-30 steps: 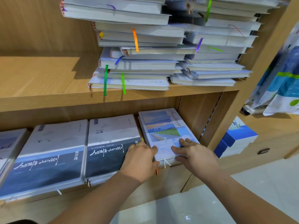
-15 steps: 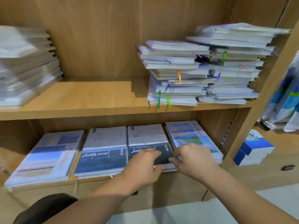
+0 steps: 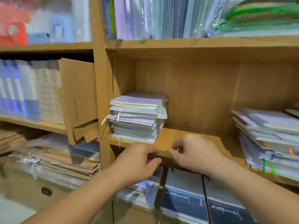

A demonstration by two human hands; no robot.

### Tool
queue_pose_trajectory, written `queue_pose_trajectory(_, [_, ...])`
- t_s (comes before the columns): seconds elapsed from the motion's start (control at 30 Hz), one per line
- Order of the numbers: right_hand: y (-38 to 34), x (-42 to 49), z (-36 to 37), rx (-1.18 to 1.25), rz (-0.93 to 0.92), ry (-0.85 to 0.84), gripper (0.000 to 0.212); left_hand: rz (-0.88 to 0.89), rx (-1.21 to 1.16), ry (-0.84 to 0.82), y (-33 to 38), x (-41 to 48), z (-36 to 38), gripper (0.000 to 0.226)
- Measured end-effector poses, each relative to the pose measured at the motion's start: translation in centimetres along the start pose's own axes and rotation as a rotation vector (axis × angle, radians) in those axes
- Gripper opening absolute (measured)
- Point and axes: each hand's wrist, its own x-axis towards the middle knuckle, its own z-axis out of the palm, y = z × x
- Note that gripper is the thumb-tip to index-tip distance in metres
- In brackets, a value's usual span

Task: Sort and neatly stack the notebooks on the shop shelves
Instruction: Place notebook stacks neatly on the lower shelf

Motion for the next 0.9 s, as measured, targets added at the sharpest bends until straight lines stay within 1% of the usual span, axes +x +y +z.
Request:
queue_pose_trajectory(0.1, [-2.3,5.5,-0.3,0.144,0.066,0.216,0.030,-0.078,0.015,0.317,-4.9,1.1,-5.2,0.014])
queue_pose_trajectory(0.13, [-2.7,7.2,-0.4,0.207,0.105,0.271,0.029,-0.095,0.023,0.401,-6.4,1.7,-6.8,0.011])
queue_pose_trajectory(0.17, [-2.8,8.7,-0.6,0.261,0.148,0.298,0.030,-0.126,0.030,0.449,-7.8,2.3,-8.3,0.013])
queue_pose_trajectory(0.23, [-2.9,11.5,-1.2,0.351,0.245,0.273,0.040,-0.205,0.035,0.437,-10.1,3.9,-10.4,0.024])
queue_pose_trajectory(0.3, [-3.1,13.8,-1.6,0.442,0.327,0.175,0.051,-0.259,0.003,0.392,-11.5,5.8,-11.1,0.029])
queue_pose_trajectory(0.37, [-3.2,15.5,-1.8,0.573,0.354,0.101,0.055,-0.286,-0.057,0.368,-12.1,7.1,-10.9,0.038])
queue_pose_trajectory(0.4, [-3.3,16.1,-1.9,0.636,0.361,0.090,0.055,-0.292,-0.083,0.370,-12.3,7.6,-10.5,0.046])
queue_pose_trajectory(0.43, [-3.3,16.5,-2.1,0.664,0.364,0.083,0.053,-0.298,-0.102,0.385,-12.5,7.9,-10.1,0.049])
queue_pose_trajectory(0.47, [-3.2,16.8,-2.2,0.674,0.368,0.067,0.051,-0.304,-0.112,0.401,-12.6,8.1,-9.7,0.047])
queue_pose_trajectory(0.53, [-2.9,17.1,-2.3,0.772,0.369,0.005,0.043,-0.311,-0.118,0.432,-12.7,8.1,-9.1,0.037])
queue_pose_trajectory(0.6, [-2.8,17.3,-2.3,0.859,0.362,-0.039,0.037,-0.329,-0.175,0.432,-12.4,8.3,-8.7,0.032])
queue_pose_trajectory(0.77, [-2.1,17.1,-2.2,0.797,0.413,-0.002,0.034,-0.367,-0.480,0.400,-11.3,9.0,-8.4,0.021])
queue_pose_trajectory(0.83, [-1.5,17.0,-2.5,0.831,0.421,-0.002,0.025,-0.393,-0.476,0.431,-11.6,9.2,-9.3,0.008])
queue_pose_trajectory(0.9, [-1.1,17.0,-2.9,0.903,0.431,-0.023,0.011,-0.421,-0.425,0.392,-11.3,9.8,-10.2,0.040])
